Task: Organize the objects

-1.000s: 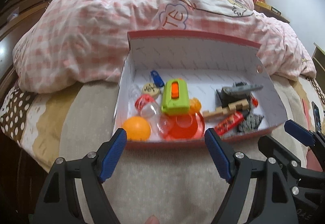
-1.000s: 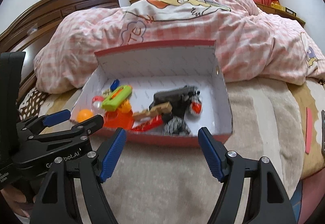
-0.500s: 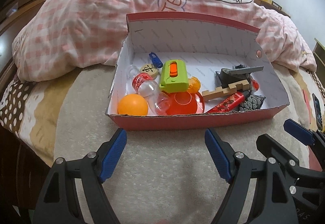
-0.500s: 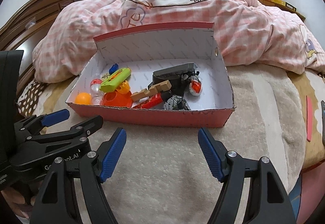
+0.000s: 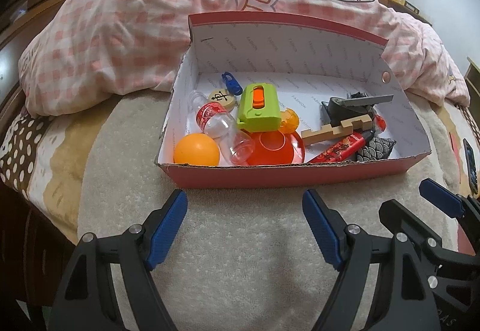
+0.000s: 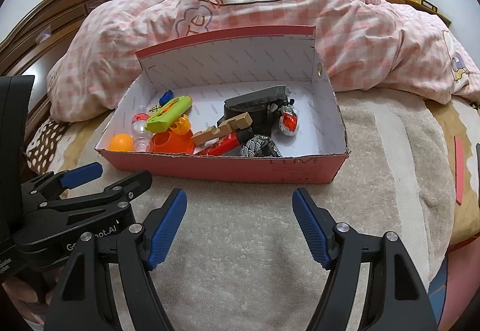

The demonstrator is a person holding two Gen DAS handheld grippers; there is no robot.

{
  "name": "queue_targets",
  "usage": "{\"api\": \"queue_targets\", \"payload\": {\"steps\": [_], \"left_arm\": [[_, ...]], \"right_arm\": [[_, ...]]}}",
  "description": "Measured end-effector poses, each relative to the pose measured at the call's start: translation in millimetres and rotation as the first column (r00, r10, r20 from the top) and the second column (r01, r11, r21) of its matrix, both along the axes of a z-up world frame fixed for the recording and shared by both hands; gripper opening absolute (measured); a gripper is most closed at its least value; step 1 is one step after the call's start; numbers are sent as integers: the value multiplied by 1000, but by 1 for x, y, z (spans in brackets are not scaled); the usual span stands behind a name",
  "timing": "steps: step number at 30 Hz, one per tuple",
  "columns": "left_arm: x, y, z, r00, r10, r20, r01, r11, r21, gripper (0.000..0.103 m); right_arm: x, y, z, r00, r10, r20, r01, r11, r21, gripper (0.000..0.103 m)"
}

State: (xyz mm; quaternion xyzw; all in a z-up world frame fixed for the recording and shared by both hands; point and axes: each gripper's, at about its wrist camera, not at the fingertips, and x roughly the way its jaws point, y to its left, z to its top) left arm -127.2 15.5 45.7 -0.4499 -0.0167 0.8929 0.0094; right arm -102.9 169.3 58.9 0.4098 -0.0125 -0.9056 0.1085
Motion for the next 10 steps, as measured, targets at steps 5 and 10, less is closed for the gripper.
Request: {"api": "queue_targets", "payload": {"steps": [5, 10], "left_arm": [[0, 0, 0, 1000, -1, 4, 1, 1000, 1, 80], [0, -1, 0, 1000, -2, 7, 2, 1000, 4, 80]], "right_arm": [[0, 1, 0, 1000, -1, 1, 1, 1000, 0, 75], [0, 0, 0, 1000, 0, 0, 0, 1000, 2, 75]]}}
